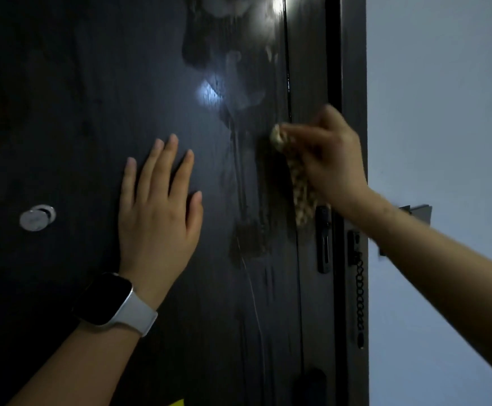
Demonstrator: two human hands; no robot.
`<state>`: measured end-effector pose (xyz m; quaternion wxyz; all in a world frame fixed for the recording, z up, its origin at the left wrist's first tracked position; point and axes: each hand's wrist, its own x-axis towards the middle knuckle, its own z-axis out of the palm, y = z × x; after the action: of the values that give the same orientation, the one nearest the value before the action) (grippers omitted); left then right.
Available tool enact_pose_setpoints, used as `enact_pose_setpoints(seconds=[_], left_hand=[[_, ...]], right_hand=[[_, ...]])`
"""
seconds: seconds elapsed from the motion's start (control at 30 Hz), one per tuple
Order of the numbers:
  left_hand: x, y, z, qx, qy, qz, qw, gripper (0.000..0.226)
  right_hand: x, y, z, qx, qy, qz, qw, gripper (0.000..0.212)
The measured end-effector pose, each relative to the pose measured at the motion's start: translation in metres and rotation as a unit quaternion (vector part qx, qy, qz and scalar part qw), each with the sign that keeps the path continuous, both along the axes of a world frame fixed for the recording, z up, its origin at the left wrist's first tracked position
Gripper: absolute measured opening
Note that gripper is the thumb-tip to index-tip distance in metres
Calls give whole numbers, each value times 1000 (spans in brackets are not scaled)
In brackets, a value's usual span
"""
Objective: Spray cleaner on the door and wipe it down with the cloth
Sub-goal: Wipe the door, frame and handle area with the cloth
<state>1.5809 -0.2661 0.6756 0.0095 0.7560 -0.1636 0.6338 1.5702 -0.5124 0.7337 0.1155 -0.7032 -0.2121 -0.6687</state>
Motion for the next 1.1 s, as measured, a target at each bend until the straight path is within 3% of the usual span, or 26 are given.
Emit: enact_pose_setpoints(seconds=[0.1, 0.2, 0.3, 0.4, 0.47, 0.57, 0.73, 0.8, 0.9, 1.03, 1.1], left_hand=[[6, 6, -3, 23, -3, 24, 999, 55], [9, 7, -4, 25, -15, 21, 999, 54], [11, 6, -6, 24, -20, 18, 999, 54], [13, 5, -6, 25, -23, 22, 999, 54], [13, 4, -7, 25, -22, 22, 999, 54], [12, 4, -7, 23, -20, 23, 999, 54], [11, 6, -7, 27, -22, 20, 999, 55], [11, 6, -7, 28, -24, 18, 999, 55], [11, 6, -7, 25, -28, 7, 999, 55], [12, 6, -7, 20, -37, -2, 999, 54], [13, 5, -8, 20, -34, 3, 999, 54]], right_hand=[[20, 14, 50, 30, -25, 4, 999, 23], [38, 21, 38, 41, -50, 3, 998, 20], [47, 14, -56, 3, -62, 20, 998, 18], [39, 2, -168, -48, 0, 43, 998, 26], [36, 1, -197, -51, 31, 51, 997, 30], [35, 13, -144, -46, 13, 54, 997, 33], [41, 41, 12, 49, -63, 26, 996, 19], [46, 51, 29, 66, -91, 19, 993, 21], [46, 53, -24, 26, -103, 11, 994, 23], [29, 48, -164, -50, -9, 52, 997, 28], [24, 47, -179, -47, 28, 63, 996, 38]])
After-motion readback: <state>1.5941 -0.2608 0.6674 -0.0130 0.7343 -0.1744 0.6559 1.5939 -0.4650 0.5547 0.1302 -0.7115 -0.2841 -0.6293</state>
